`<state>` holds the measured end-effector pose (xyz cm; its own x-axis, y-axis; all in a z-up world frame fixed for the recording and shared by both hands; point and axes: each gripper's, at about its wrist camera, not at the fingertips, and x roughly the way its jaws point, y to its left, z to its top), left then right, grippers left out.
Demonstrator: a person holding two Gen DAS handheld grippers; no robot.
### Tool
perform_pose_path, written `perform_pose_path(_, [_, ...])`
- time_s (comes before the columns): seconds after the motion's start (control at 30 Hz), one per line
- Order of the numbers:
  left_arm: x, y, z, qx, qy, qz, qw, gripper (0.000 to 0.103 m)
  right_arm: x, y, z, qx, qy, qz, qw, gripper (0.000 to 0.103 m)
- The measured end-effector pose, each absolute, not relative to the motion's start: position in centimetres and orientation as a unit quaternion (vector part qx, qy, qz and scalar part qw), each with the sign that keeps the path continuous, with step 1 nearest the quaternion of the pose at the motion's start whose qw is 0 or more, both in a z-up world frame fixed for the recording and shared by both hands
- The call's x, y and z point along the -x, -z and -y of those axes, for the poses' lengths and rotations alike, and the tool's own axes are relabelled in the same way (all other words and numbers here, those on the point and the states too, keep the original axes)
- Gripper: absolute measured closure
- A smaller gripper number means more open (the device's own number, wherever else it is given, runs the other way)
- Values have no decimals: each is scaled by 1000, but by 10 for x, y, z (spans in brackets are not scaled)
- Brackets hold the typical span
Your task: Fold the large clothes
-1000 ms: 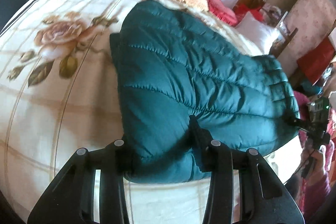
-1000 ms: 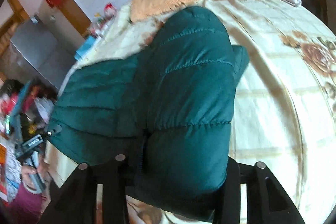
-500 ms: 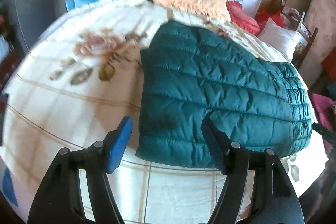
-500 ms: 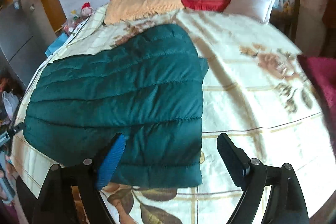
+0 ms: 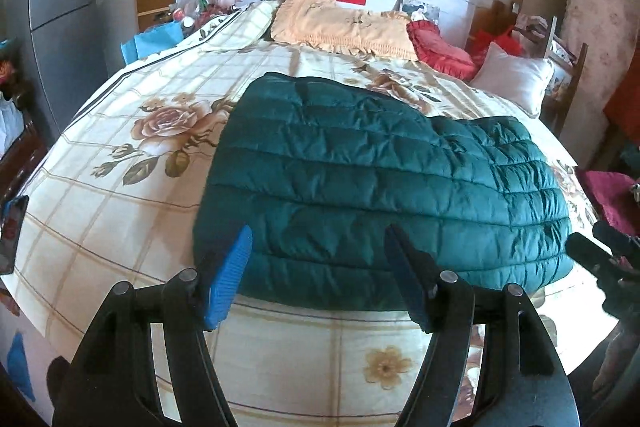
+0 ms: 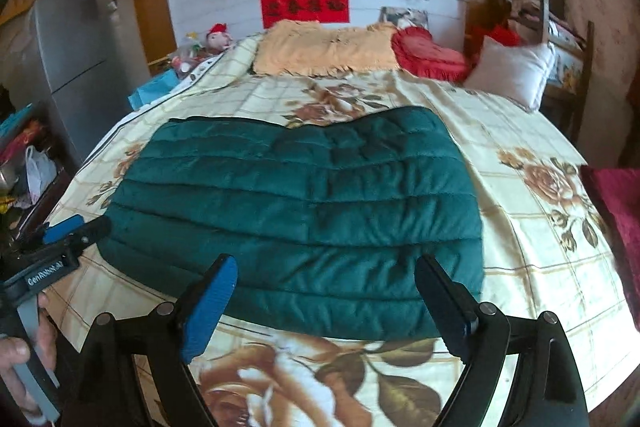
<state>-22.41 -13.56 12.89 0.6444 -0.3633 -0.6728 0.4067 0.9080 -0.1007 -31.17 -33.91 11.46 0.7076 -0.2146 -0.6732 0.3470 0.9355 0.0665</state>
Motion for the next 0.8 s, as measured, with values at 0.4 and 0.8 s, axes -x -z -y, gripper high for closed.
perform_pose_path(0.4, [241, -125, 148, -65, 187, -347, 917, 34, 311, -108, 318, -104, 162, -344, 919, 8])
perform_pose_path(0.8, [244, -128, 145, -51, 184, -340, 921, 34, 314, -110, 312, -97, 175, -333, 921, 8])
